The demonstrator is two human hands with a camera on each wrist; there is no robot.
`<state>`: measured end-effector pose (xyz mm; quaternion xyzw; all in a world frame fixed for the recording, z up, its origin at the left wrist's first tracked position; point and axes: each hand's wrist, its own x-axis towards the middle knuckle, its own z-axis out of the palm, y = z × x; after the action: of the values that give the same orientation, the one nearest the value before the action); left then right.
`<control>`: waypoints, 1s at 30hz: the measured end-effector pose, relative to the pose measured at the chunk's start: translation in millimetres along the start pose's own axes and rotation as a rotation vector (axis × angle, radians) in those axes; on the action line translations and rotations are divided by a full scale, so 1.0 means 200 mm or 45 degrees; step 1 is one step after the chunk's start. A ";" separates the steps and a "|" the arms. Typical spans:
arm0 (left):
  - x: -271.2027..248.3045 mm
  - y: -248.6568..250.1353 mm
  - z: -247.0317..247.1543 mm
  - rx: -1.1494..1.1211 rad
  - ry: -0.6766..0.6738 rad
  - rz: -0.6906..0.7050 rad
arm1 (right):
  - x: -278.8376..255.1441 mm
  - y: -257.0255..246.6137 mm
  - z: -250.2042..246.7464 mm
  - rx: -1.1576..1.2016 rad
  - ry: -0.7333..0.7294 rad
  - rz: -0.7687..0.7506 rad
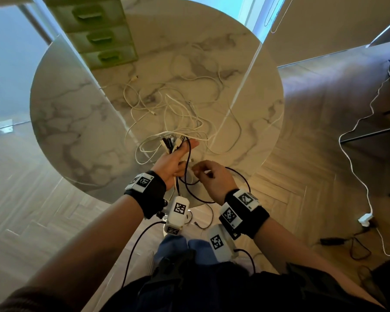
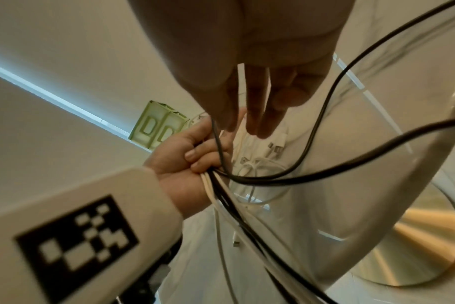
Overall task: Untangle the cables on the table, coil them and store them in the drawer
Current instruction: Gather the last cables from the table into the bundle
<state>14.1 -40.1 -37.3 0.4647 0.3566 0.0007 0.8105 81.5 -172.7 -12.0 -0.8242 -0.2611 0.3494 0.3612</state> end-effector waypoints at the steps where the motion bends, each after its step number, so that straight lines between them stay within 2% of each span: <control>1: 0.01 0.00 0.00 0.026 0.001 0.006 | 0.00 0.00 0.00 0.010 -0.016 0.031; 4: 0.00 0.02 0.04 0.059 -0.019 0.004 | 0.04 -0.03 0.02 0.184 -0.072 0.182; 5: -0.01 0.03 0.06 0.045 -0.026 -0.012 | 0.06 -0.05 0.03 0.195 -0.064 0.174; 10: 0.01 0.03 0.08 0.128 0.041 -0.036 | 0.04 -0.07 0.01 -0.057 0.032 -0.020; 12: 0.03 0.03 0.04 0.051 0.109 -0.019 | -0.03 -0.05 -0.02 -0.088 0.031 -0.101; 14: 0.04 0.05 0.02 -0.084 0.134 0.007 | -0.14 0.01 -0.04 -0.166 -0.136 -0.114; 17: 0.03 0.06 0.01 -0.208 0.067 0.001 | -0.26 0.17 -0.04 -0.439 -0.505 -0.037; 19: 0.03 0.05 0.01 -0.174 0.020 0.022 | -0.30 0.31 -0.04 -0.636 -0.697 0.047; 21: 0.00 0.04 0.02 -0.105 -0.011 0.035 | -0.31 0.42 -0.05 -0.825 -0.802 0.128; 24: -0.06 0.03 0.03 -0.037 -0.083 0.030 | -0.30 0.46 -0.11 -0.868 -0.739 0.196; 26: -0.12 0.01 0.05 0.029 -0.107 0.035 | -0.28 0.40 -0.17 -0.781 -0.600 0.126; 29: -0.19 -0.04 0.11 0.095 -0.076 0.076 | -0.23 0.22 -0.24 -0.405 -0.267 -0.006; 30: -0.21 -0.06 0.13 0.113 -0.069 0.094 | -0.21 0.15 -0.26 -0.222 -0.208 -0.030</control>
<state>-5.4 -80.0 -14.5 0.5127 0.3169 0.0023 0.7979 99.9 -241.9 6.1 -0.8181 -0.3287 0.3870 0.2699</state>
